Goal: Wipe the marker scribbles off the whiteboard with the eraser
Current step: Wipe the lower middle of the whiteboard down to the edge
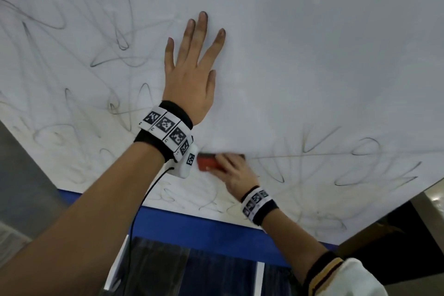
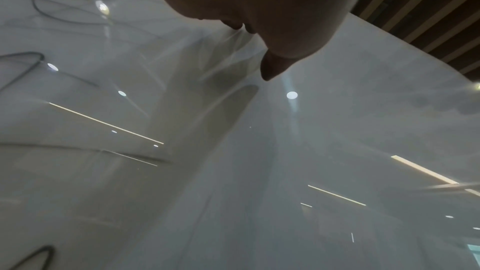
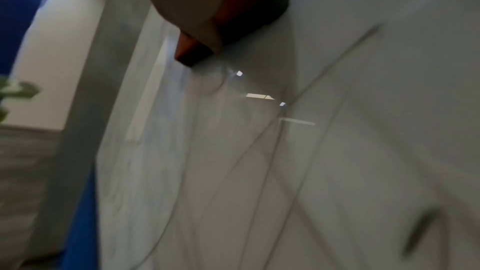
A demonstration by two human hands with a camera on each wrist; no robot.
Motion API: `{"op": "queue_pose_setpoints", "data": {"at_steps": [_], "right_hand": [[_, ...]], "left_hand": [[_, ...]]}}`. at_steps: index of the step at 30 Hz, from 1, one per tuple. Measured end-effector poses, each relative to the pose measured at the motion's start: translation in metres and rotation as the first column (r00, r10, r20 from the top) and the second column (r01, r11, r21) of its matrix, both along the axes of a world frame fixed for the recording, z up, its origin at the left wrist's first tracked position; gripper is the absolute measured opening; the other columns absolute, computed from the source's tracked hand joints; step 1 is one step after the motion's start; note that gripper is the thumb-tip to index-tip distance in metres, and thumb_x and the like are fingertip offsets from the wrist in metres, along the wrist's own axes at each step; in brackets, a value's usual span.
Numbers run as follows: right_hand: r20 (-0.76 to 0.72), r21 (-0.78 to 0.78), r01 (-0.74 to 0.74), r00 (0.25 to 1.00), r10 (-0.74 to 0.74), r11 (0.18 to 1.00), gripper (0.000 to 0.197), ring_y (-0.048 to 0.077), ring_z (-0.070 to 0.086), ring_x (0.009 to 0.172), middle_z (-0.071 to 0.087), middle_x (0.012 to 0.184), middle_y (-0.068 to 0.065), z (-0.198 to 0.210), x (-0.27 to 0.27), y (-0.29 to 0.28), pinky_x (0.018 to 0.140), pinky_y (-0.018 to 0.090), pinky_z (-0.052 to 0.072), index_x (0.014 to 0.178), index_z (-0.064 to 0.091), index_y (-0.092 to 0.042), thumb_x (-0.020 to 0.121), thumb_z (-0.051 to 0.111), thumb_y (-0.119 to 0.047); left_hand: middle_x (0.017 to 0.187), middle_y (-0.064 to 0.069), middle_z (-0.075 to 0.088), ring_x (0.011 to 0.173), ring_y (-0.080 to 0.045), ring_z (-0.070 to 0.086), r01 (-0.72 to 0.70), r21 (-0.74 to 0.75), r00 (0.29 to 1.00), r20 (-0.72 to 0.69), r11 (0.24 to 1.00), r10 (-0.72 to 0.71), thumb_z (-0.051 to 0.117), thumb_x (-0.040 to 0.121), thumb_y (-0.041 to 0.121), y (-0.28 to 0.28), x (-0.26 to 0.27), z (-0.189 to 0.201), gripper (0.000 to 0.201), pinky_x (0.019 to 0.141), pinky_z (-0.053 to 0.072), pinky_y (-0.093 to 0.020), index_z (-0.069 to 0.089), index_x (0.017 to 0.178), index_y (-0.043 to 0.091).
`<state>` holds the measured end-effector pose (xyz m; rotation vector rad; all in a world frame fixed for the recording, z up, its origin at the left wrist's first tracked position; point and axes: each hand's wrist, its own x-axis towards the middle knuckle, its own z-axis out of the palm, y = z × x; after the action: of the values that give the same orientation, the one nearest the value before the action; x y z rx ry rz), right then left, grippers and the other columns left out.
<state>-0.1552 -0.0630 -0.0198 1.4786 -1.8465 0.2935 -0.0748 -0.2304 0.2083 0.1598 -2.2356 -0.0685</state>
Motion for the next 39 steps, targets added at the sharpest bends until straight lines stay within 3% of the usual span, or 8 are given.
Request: {"op": "queue_pose_setpoints", "data": {"at_steps": [4,7,12,16,22,26,34,39], "right_hand": [[-0.033,0.235,-0.008,0.999,0.017,0.972,0.036,0.027,0.046,0.115,0.068,0.123,0.007,0.012,0.009,0.002,0.101,0.042,0.045,0.106,0.079,-0.026,0.08,0.06,-0.009],[-0.019,-0.122,0.06,0.998,-0.062,0.991,0.042,0.033,0.049,0.115,0.062,0.126,0.013,0.076,-0.005,0.026,0.101,0.047,0.041,0.106,0.08,-0.022,0.077,0.067,0.006],[0.099,-0.571,0.203,0.979,-0.178,0.796,0.044,0.034,0.047,0.12,0.064,0.124,0.018,0.125,-0.014,0.021,0.104,0.057,0.042,0.105,0.082,-0.023,0.078,0.068,0.009],[-0.008,-0.117,0.004,1.0,-0.005,0.993,0.035,0.031,0.051,0.118,0.069,0.125,0.014,0.03,0.003,-0.028,0.109,0.047,0.037,0.107,0.08,-0.021,0.083,0.069,0.002],[-0.057,0.328,-0.028,0.997,0.05,0.944,0.021,0.026,0.057,0.115,0.064,0.127,0.006,0.0,0.017,-0.024,0.111,0.038,0.035,0.099,0.076,-0.023,0.082,0.073,-0.012],[0.108,-0.097,0.132,0.987,-0.121,0.986,0.029,0.034,0.052,0.114,0.066,0.125,0.015,0.074,0.007,0.026,0.103,0.052,0.041,0.096,0.077,-0.016,0.078,0.064,0.003],[0.364,-0.66,0.403,0.91,-0.2,0.634,0.041,0.036,0.048,0.119,0.055,0.127,0.014,0.19,-0.027,0.131,0.101,0.05,0.044,0.099,0.078,-0.018,0.069,0.065,0.006],[0.135,-0.222,0.167,0.981,-0.139,0.961,0.041,0.032,0.05,0.114,0.065,0.123,0.014,0.065,-0.008,0.053,0.101,0.049,0.039,0.094,0.08,-0.023,0.066,0.075,0.006]], "left_hand": [[0.168,-0.009,0.003,0.156,-0.024,0.003,-0.001,-0.018,1.0,0.011,1.0,0.001,0.043,0.097,0.013,-0.002,0.003,0.001,0.07,0.124,0.007,-0.056,0.015,0.16,0.028],[0.168,-0.01,0.004,0.156,-0.025,0.004,0.001,-0.043,1.0,0.003,0.999,-0.001,0.043,0.097,0.012,-0.007,0.002,-0.001,0.07,0.124,0.006,-0.056,0.016,0.16,0.028],[0.168,-0.01,0.004,0.156,-0.025,0.004,-0.015,-0.008,1.0,-0.014,1.0,0.014,0.042,0.096,0.013,0.0,-0.003,-0.003,0.07,0.125,0.007,-0.055,0.017,0.16,0.028],[0.168,-0.009,0.004,0.156,-0.024,0.004,-0.034,-0.007,0.999,-0.007,0.999,0.034,0.042,0.096,0.013,0.002,-0.003,-0.003,0.071,0.124,0.008,-0.055,0.016,0.16,0.028],[0.168,-0.009,0.003,0.156,-0.023,0.004,-0.035,-0.025,0.999,-0.006,0.999,0.035,0.042,0.097,0.013,0.002,0.002,-0.003,0.07,0.124,0.008,-0.056,0.014,0.16,0.029],[0.169,-0.008,0.002,0.156,-0.023,0.003,-0.032,-0.025,0.999,0.003,0.999,0.032,0.043,0.098,0.014,-0.002,0.002,-0.005,0.07,0.124,0.005,-0.056,0.014,0.16,0.031],[0.168,-0.01,0.006,0.156,-0.025,0.005,-0.072,0.046,0.995,-0.066,0.996,0.075,0.038,0.104,0.022,0.011,-0.014,-0.012,0.059,0.124,0.005,-0.055,0.017,0.159,0.028],[0.168,-0.01,0.007,0.156,-0.025,0.007,-0.084,0.065,0.994,-0.066,0.994,0.088,0.037,0.104,0.026,0.017,-0.012,-0.011,0.057,0.124,0.006,-0.056,0.02,0.159,0.026]]}}
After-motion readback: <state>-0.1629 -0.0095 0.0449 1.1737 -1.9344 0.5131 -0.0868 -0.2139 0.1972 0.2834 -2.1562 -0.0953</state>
